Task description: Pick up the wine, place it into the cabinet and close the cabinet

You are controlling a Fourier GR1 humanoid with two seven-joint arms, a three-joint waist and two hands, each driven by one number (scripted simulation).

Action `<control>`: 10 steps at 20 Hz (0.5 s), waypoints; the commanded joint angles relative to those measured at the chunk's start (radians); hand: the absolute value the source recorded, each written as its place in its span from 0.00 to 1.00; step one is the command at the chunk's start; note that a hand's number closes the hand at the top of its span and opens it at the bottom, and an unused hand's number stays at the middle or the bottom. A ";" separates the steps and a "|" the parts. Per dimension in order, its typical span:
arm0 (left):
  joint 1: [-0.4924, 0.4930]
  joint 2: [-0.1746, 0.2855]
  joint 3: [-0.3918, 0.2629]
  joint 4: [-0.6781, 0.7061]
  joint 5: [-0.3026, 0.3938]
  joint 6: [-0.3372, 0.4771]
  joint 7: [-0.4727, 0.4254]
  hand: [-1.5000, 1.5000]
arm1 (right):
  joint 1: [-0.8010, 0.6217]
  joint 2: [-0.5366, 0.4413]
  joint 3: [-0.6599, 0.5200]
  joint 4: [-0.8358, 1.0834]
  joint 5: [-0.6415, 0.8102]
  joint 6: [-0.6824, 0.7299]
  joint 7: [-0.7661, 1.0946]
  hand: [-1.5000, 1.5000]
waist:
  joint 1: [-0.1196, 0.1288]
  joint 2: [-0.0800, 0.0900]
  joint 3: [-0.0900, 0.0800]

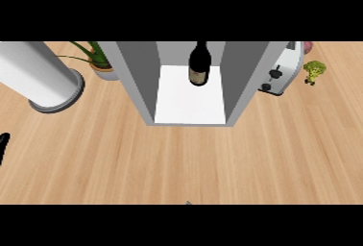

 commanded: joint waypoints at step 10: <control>-0.056 -0.034 0.009 -0.002 0.025 -0.025 0.077 0.00 | -0.435 0.104 -0.010 0.186 -0.103 -0.215 0.089 1.00 | 0.023 0.009 0.000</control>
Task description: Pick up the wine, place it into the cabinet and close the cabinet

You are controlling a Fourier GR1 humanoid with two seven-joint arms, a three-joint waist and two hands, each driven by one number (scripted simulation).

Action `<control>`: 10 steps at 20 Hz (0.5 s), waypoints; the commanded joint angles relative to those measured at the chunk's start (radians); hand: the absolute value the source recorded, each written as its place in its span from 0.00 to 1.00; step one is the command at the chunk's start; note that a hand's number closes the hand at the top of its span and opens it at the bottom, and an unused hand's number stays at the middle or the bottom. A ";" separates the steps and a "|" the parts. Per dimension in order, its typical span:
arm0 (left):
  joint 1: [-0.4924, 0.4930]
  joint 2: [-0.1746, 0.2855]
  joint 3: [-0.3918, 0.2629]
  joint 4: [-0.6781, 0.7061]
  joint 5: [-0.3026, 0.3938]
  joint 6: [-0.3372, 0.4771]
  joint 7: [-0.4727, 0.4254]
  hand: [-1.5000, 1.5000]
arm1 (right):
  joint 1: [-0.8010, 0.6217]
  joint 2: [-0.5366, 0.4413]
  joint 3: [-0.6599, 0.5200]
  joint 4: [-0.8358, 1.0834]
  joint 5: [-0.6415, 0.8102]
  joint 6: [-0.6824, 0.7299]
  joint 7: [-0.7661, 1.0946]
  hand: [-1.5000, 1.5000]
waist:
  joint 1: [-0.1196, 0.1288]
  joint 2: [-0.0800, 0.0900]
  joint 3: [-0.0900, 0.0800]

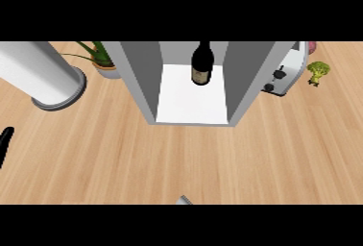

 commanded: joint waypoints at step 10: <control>-0.060 -0.060 -0.020 -0.016 -0.031 0.064 0.048 0.00 | -0.607 0.182 -0.294 0.534 -0.273 -0.096 -0.065 1.00 | 0.017 0.006 0.002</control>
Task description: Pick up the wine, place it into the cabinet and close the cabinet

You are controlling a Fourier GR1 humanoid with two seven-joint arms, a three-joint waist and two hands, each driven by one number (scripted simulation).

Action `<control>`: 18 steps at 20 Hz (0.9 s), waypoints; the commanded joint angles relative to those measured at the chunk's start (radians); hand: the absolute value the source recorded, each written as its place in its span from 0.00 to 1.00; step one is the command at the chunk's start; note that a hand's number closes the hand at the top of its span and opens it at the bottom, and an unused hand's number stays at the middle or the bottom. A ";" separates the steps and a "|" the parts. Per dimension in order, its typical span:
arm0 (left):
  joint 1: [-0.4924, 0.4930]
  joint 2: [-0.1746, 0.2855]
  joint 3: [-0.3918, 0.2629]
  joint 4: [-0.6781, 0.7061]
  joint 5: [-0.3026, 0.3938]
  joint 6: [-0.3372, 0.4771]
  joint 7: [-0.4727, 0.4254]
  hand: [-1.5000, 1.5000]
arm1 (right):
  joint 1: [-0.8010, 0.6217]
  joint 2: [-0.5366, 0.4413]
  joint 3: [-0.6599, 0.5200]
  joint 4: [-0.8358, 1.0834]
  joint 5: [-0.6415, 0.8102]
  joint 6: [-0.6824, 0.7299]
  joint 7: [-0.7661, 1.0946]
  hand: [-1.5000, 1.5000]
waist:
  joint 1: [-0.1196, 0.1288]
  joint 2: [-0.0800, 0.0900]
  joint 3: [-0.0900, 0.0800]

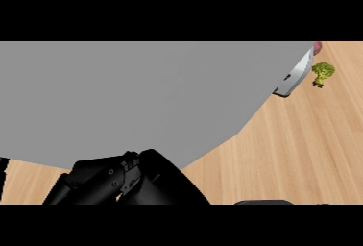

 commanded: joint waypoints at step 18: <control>-0.067 -0.077 0.027 0.007 -0.087 0.025 0.075 0.00 | -0.371 0.041 -0.308 0.857 -0.092 0.186 -0.435 1.00 | -0.016 0.002 0.001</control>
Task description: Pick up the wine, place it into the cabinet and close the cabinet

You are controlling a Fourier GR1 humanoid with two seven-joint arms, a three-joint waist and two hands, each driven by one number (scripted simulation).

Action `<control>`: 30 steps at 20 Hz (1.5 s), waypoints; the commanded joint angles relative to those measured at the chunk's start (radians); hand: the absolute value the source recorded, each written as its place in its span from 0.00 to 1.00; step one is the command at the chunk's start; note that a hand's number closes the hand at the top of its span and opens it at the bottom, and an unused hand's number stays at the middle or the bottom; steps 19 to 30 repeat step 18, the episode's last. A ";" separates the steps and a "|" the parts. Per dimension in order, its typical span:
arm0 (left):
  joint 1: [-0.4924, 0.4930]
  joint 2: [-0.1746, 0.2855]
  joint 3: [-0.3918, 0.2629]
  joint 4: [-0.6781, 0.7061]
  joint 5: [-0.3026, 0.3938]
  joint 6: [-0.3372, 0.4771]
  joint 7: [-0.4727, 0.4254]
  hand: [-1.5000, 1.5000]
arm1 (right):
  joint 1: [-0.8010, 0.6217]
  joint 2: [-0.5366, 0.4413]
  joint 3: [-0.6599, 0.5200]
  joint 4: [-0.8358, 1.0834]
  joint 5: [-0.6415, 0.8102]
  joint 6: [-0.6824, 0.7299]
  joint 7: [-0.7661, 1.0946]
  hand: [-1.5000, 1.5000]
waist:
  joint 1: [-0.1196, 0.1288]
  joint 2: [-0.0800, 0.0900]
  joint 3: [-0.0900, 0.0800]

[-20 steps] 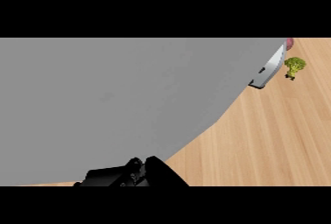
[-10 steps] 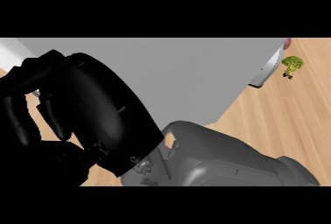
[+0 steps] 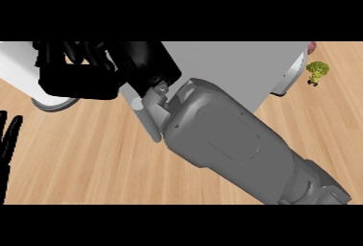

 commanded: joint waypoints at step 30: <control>-0.025 -0.016 0.020 -0.008 -0.012 0.002 0.045 0.00 | -0.008 -0.129 -0.084 0.332 -0.004 0.152 -0.271 1.00 | -0.016 0.023 -0.001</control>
